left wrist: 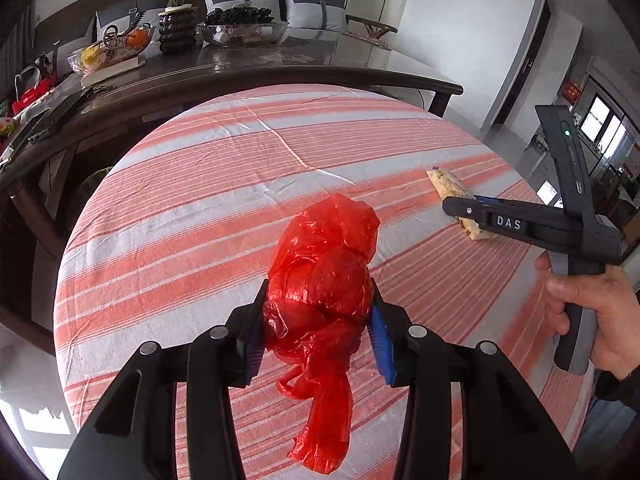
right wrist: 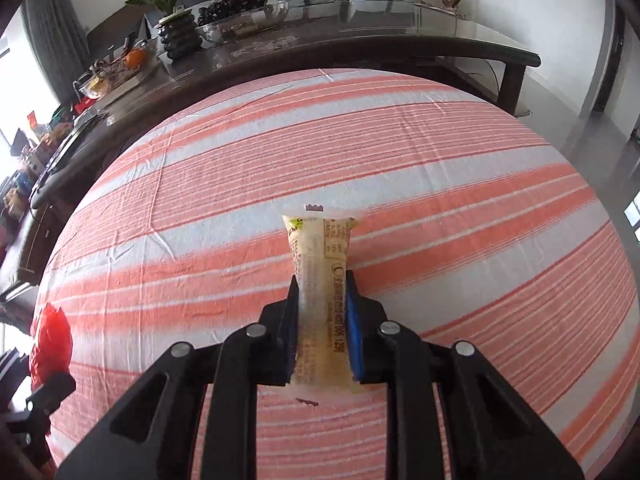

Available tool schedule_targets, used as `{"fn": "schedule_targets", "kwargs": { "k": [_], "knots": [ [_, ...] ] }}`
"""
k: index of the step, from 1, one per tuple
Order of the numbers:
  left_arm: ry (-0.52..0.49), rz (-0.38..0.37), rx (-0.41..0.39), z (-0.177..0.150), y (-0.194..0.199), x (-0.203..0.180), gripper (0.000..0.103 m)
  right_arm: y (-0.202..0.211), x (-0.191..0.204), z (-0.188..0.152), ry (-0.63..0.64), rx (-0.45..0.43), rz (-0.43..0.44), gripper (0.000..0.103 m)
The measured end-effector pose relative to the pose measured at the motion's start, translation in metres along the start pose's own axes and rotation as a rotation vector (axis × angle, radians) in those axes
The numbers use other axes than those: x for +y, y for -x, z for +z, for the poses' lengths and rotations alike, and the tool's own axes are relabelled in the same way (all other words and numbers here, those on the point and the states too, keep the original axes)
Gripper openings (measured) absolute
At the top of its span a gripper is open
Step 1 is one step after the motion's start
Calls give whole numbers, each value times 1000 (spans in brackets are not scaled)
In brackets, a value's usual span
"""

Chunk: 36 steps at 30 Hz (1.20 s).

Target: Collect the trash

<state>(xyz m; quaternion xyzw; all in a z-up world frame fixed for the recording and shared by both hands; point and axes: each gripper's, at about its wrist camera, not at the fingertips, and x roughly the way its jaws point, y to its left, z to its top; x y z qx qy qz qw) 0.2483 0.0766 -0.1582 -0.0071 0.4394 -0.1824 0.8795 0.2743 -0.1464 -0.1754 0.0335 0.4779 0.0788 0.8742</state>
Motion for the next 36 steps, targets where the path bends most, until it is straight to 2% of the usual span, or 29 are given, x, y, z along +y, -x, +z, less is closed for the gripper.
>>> {"fn": "schedule_targets", "kwargs": {
  "k": [5,8,11,13,14,16,17,21,23,29,34,36],
  "knots": [
    [16,-10,6,0,-9,-33,44,41,-8,-54,156,18,55,19],
    [23,-27,23,-4,-18,-52,45,62,-18,-76,205,10,21,19],
    [-21,-6,39,-11,-26,-72,45,68,-29,-88,214,2,-6,21],
    [-59,30,34,-15,-27,-80,51,66,-32,-86,199,-20,-26,47],
    [-76,37,37,-17,-27,-81,63,65,-33,-87,190,-29,-27,66],
    [-100,51,35,-20,-23,-81,80,61,-33,-88,172,-25,-7,68],
    [-115,66,35,-22,-21,-79,85,61,-33,-88,166,-28,-9,70],
    [-149,100,81,-33,-22,-66,93,62,-37,-92,163,-19,12,77],
    [-153,95,76,-37,-20,-62,97,62,-35,-92,171,-17,9,78],
    [-170,87,97,-32,-22,-63,98,62,-35,-92,186,-3,22,81],
    [-232,9,72,-13,-10,-73,98,67,-36,-74,189,115,79,80],
    [-259,2,79,-6,-10,-77,97,68,-34,-66,205,167,80,71]
  ]
}}
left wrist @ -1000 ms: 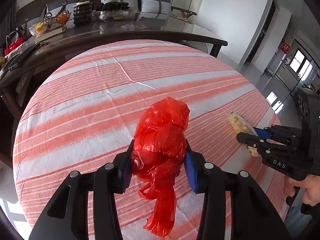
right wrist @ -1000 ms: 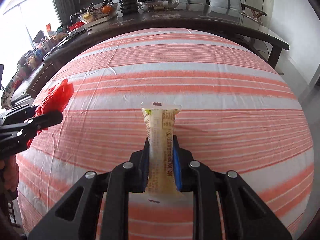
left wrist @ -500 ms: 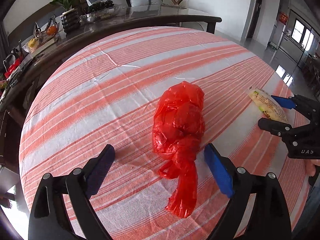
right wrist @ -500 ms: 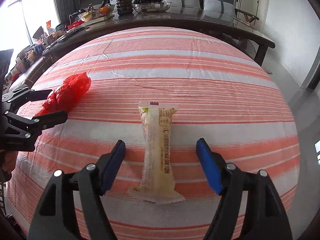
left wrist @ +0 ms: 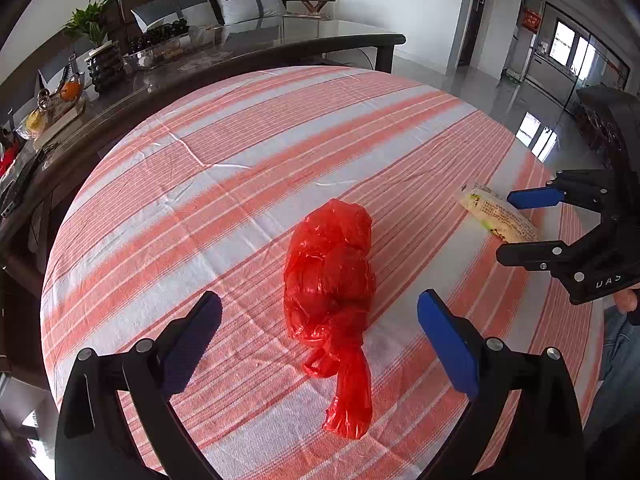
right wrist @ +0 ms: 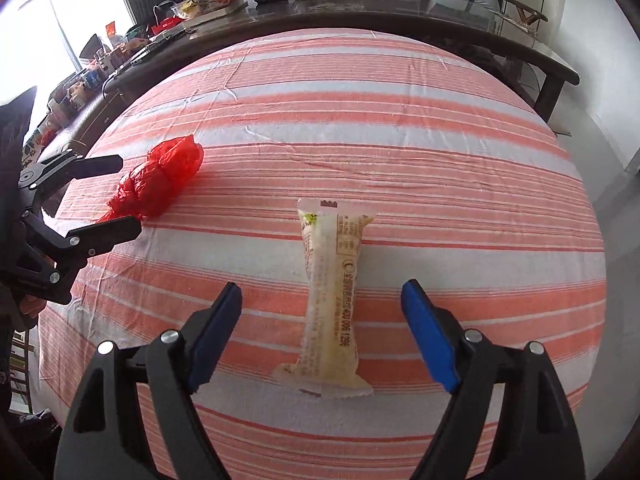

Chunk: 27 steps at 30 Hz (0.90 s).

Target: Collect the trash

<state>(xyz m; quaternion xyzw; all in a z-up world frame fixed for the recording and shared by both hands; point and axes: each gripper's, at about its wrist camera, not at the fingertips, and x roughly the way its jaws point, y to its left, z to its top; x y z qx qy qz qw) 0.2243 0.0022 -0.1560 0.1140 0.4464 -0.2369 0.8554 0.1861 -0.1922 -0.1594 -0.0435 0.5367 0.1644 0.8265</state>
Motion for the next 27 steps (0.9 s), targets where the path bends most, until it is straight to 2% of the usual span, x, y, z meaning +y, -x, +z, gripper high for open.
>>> {"fn": "schedule_targets", "kwargs": {
  "k": [3,5,6,7,8,9,13,19,27],
  "knots": [
    [-33,7,33,6,-7,-1,90,-3,0,9,-2,77,3,66],
    [-45,13,59,7,-13,-1,80,-7,-3,13,-16,108,0,60],
    [-47,12,69,8,-16,-1,76,-9,-5,14,-21,119,-7,49],
    [-46,7,76,8,-17,-1,65,-11,-6,15,-20,129,-7,41],
    [-46,3,78,9,-18,-1,48,-11,-6,16,-25,127,-3,21],
    [-45,-1,77,9,-17,-2,44,-8,-7,16,-36,117,0,18],
    [-22,-52,32,12,-3,-3,42,10,-8,13,-57,62,18,17],
    [-17,-101,-17,20,13,-20,42,30,-13,3,-72,27,37,17],
    [-70,-143,-27,33,14,-69,42,50,-35,-18,-136,-6,33,17]
  ]
}}
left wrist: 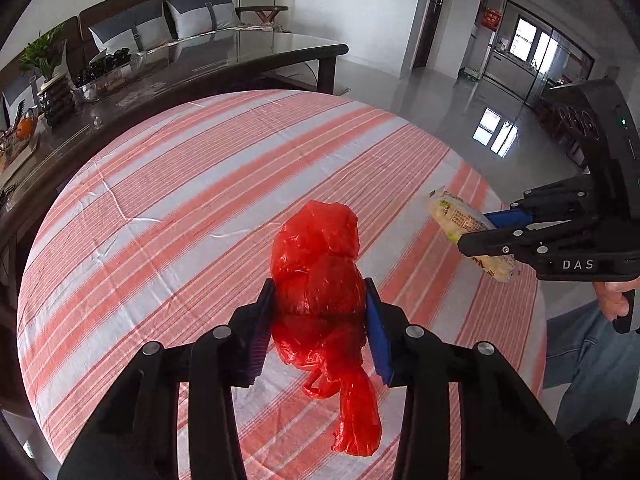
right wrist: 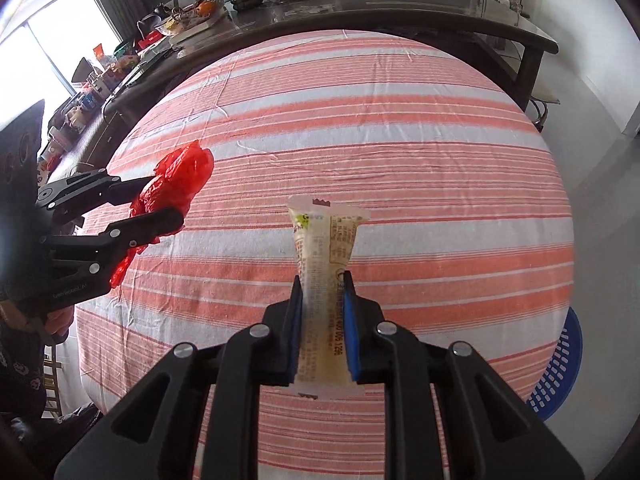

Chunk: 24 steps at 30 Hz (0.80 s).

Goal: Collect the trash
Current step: 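Carry the red bag and snack bar to the blue basket and release both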

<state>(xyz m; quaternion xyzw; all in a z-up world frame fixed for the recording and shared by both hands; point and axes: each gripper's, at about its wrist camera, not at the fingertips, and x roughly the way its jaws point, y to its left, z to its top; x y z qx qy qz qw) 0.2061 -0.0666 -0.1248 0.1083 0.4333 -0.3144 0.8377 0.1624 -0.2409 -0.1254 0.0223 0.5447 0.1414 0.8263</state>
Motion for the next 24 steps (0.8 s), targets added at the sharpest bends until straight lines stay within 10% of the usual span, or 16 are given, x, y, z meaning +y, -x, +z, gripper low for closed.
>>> {"fn": "schedule_targets", "kwargs": {
  "k": [24],
  "knots": [
    [-214,-319,139,69,-121,-288,42,94,-258,-139,-433,-118,-162,17]
  ]
}}
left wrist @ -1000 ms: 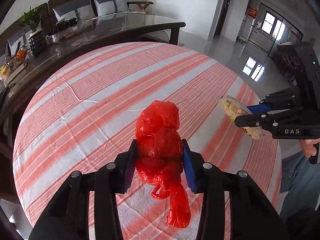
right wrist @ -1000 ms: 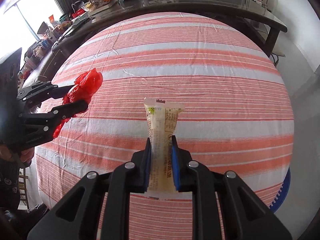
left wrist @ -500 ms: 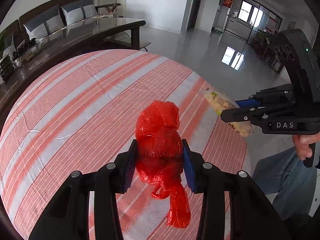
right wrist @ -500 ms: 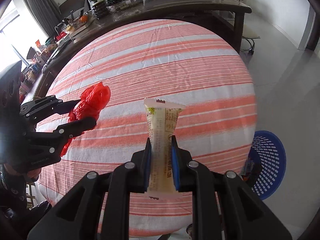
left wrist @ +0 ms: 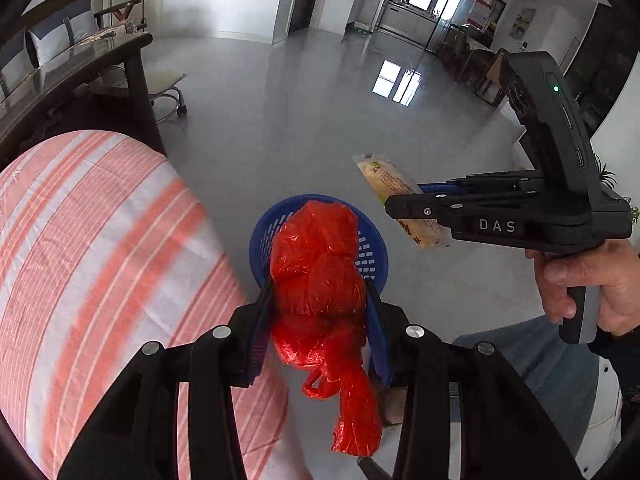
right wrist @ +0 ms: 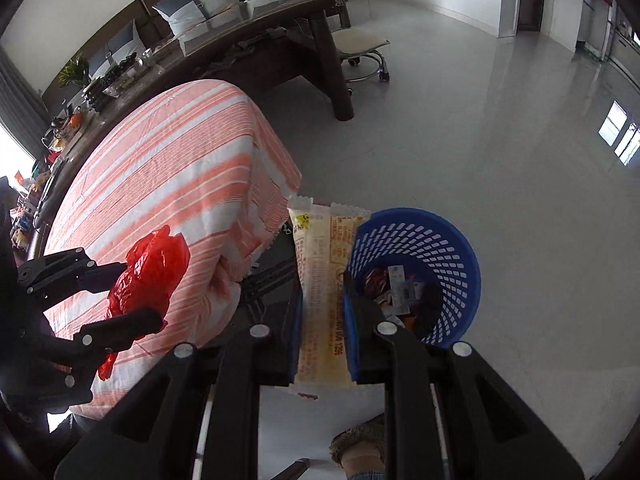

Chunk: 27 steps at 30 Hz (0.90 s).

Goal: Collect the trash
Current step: 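Carry the red bag and snack bar to the blue basket and release both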

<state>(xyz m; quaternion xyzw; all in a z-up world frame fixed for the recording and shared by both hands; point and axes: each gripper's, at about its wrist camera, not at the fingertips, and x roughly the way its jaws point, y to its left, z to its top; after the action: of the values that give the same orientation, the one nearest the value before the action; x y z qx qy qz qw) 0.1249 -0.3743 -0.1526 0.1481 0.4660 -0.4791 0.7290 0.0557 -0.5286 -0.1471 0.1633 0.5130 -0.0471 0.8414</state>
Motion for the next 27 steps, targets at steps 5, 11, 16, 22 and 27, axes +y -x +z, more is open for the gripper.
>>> {"fn": "schedule_targets", "kwargs": {
  "k": [5,11,16,22,27],
  "knots": [
    [31,-20,71,23,-70,-19,42,-27,-60,-6,-85,11,-2,17],
    [63,-8,115,42,-132,-25,44,-69,-108,-9,-165,29,14,17],
    [78,33,106,48,-165,-19,84,-113,-138,-12,-228,41,50,20],
    [115,71,40,53,-158,-9,88,-126,-163,-21,-327,-15,41,65],
    [76,123,-72,53,-114,-23,92,-87,-164,-16,-334,-84,-17,80]
  ]
}}
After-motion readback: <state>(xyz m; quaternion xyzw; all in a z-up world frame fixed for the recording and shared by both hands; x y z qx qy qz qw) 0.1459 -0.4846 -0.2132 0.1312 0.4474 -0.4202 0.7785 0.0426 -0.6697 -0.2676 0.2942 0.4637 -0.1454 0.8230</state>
